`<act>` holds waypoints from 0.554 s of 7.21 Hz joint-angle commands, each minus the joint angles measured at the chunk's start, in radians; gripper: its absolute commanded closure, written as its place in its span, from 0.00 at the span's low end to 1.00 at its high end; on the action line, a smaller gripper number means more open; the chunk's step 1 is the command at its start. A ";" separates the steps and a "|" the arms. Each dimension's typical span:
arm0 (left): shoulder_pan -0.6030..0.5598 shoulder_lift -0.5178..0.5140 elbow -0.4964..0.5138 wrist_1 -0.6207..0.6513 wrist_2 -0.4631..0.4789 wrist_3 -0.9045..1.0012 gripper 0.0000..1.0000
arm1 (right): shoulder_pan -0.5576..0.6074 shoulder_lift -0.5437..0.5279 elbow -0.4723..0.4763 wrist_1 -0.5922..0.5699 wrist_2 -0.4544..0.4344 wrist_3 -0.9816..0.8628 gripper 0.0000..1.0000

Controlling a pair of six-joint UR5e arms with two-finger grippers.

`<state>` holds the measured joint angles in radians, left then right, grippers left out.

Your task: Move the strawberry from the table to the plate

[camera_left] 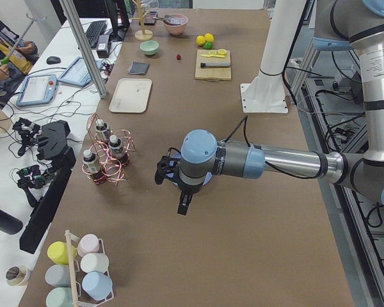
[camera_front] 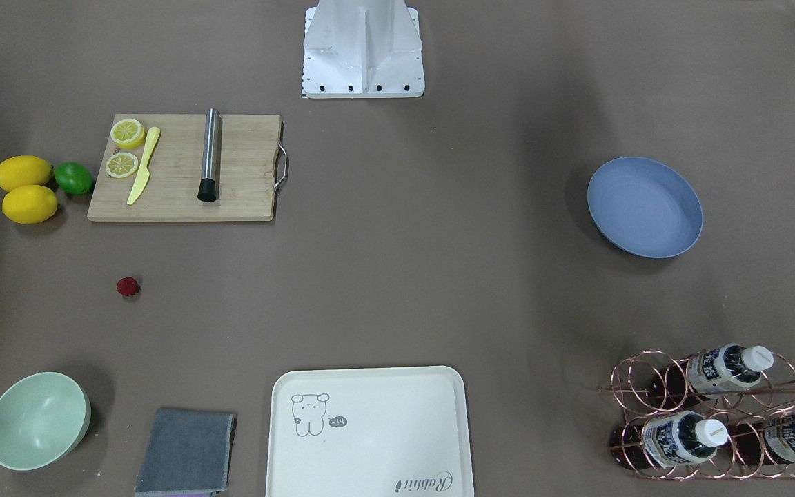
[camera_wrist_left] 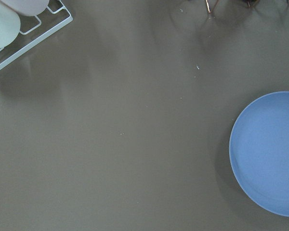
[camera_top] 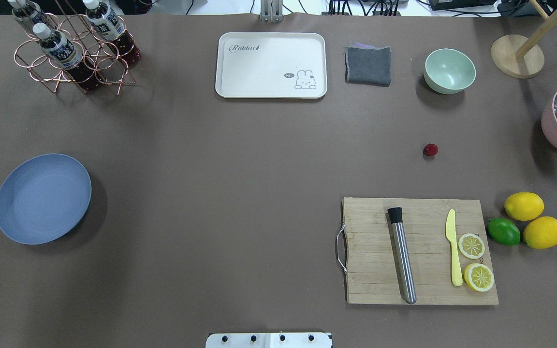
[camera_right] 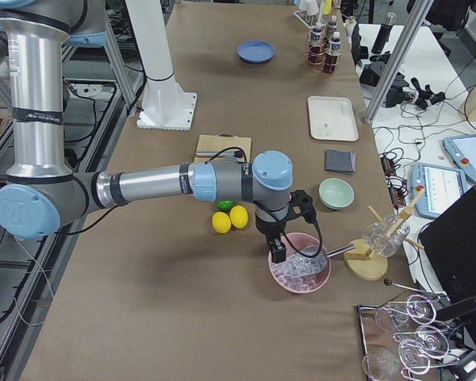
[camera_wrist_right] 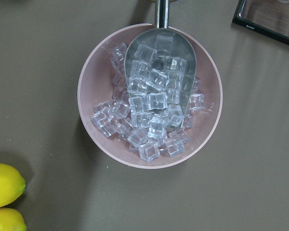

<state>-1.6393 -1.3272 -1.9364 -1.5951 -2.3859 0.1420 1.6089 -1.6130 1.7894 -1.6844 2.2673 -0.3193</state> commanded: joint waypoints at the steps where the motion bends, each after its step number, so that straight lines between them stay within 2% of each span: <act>1: 0.001 0.008 -0.001 0.000 0.008 -0.001 0.02 | -0.001 -0.008 -0.007 0.000 0.003 -0.003 0.00; 4: 0.016 0.016 0.005 -0.002 0.016 0.002 0.02 | -0.001 -0.008 -0.007 0.000 0.003 -0.003 0.00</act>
<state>-1.6283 -1.3178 -1.9340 -1.5964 -2.3714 0.1445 1.6077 -1.6209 1.7836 -1.6843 2.2695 -0.3217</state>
